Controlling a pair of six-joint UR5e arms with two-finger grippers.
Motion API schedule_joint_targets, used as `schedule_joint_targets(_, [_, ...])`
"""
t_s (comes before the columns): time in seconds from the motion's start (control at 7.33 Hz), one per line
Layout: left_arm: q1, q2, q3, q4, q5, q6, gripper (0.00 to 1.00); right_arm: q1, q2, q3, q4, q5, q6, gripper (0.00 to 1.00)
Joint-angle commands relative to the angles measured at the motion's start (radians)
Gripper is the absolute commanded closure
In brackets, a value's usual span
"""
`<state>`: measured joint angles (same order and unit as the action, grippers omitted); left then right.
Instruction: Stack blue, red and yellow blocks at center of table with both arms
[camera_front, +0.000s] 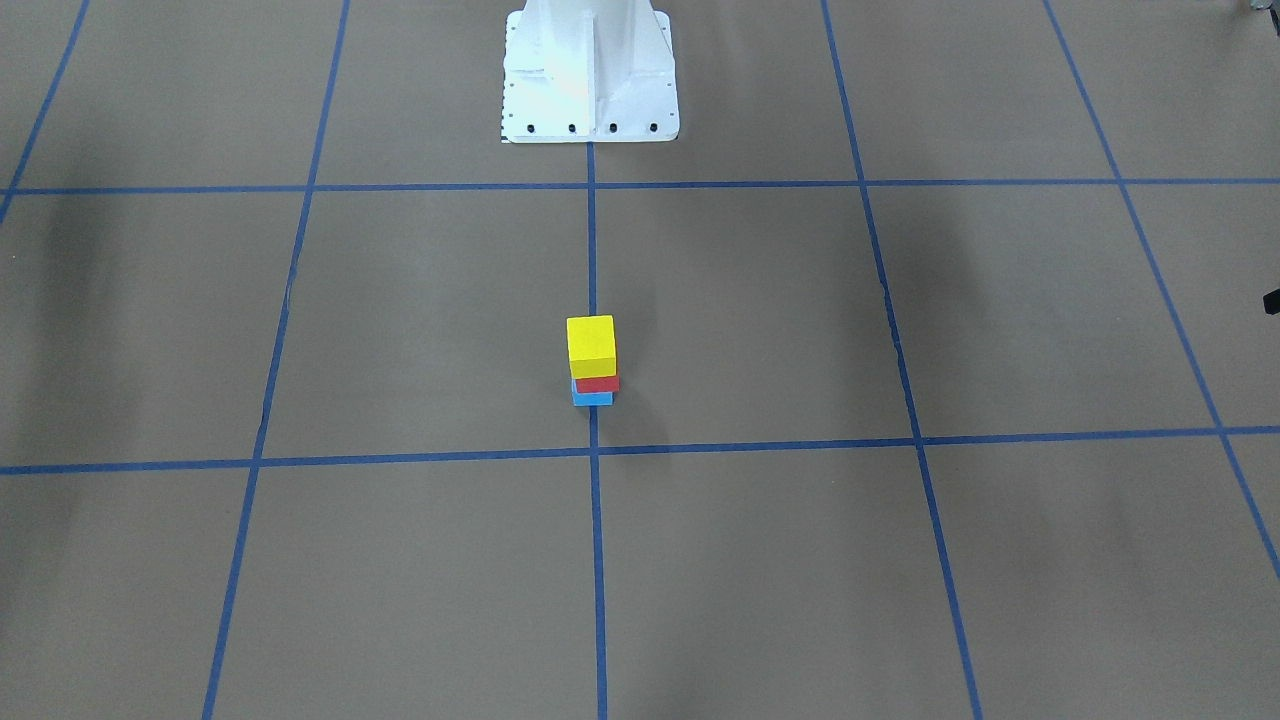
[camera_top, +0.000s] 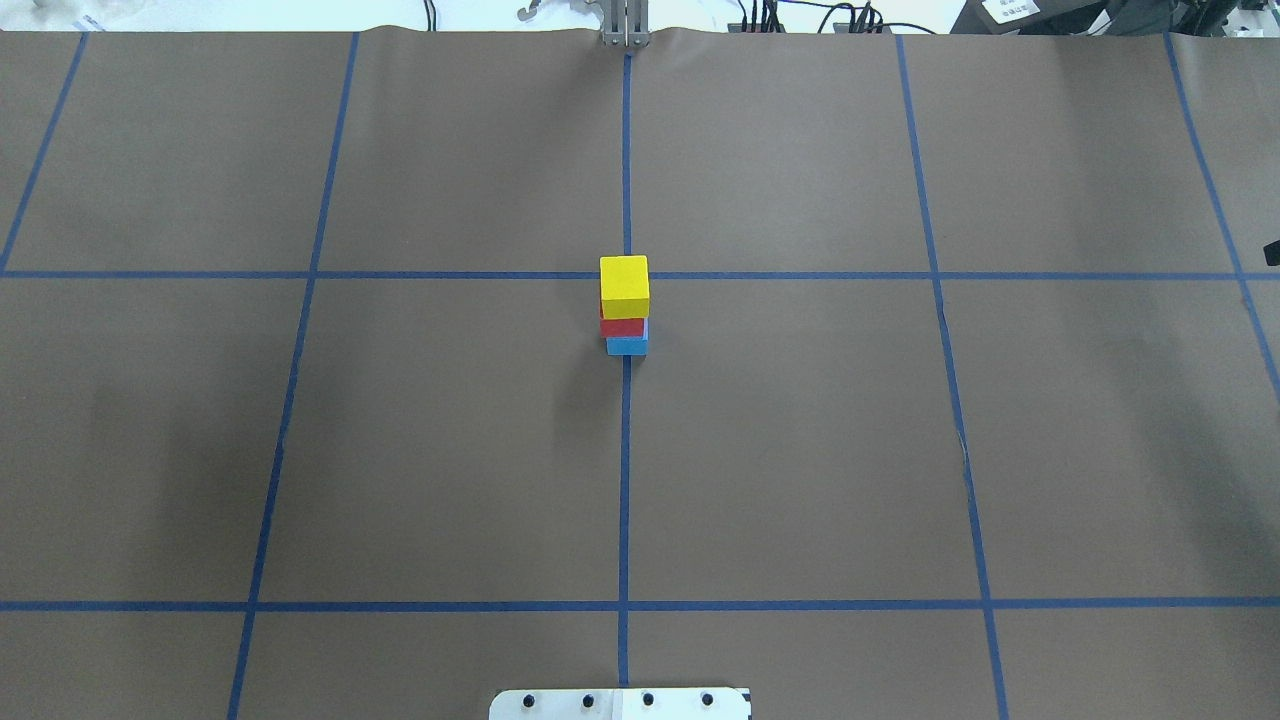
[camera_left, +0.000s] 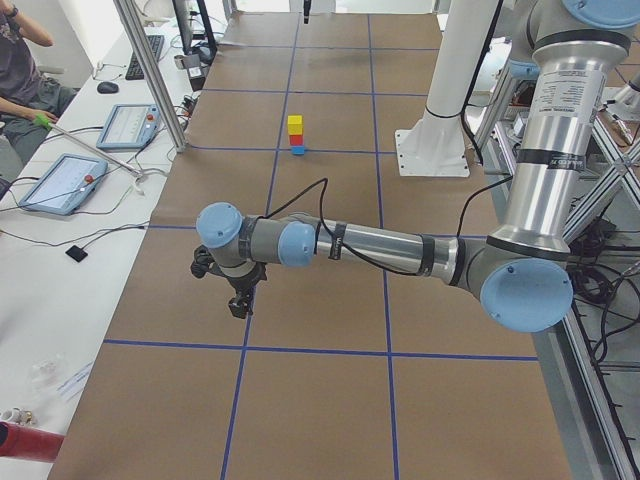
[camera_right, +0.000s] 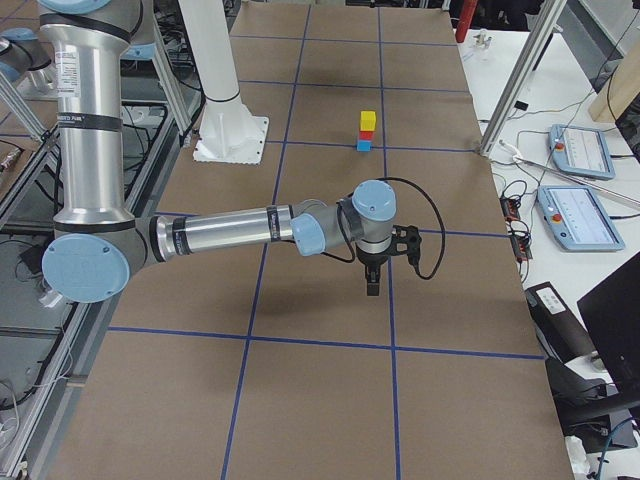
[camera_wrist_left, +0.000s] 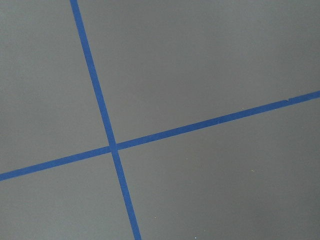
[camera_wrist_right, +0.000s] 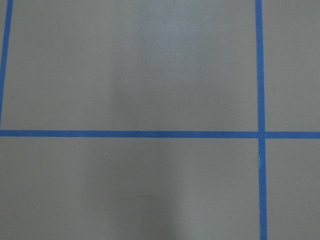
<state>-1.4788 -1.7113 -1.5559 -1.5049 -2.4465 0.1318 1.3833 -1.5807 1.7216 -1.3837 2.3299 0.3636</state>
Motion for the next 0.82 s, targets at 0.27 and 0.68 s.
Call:
schedule_joint_targets(0.27, [-0.011, 0.021, -0.019, 0.000, 0.131, -0.074, 0.00, 0.059, 0.122, -0.099, -0.204, 0.000, -0.202, 0.00])
schedule_joint_targets(0.68, [-0.009, 0.088, -0.012, -0.058, 0.159, -0.043, 0.00, 0.046, 0.123, -0.102, -0.221, -0.001, -0.201, 0.00])
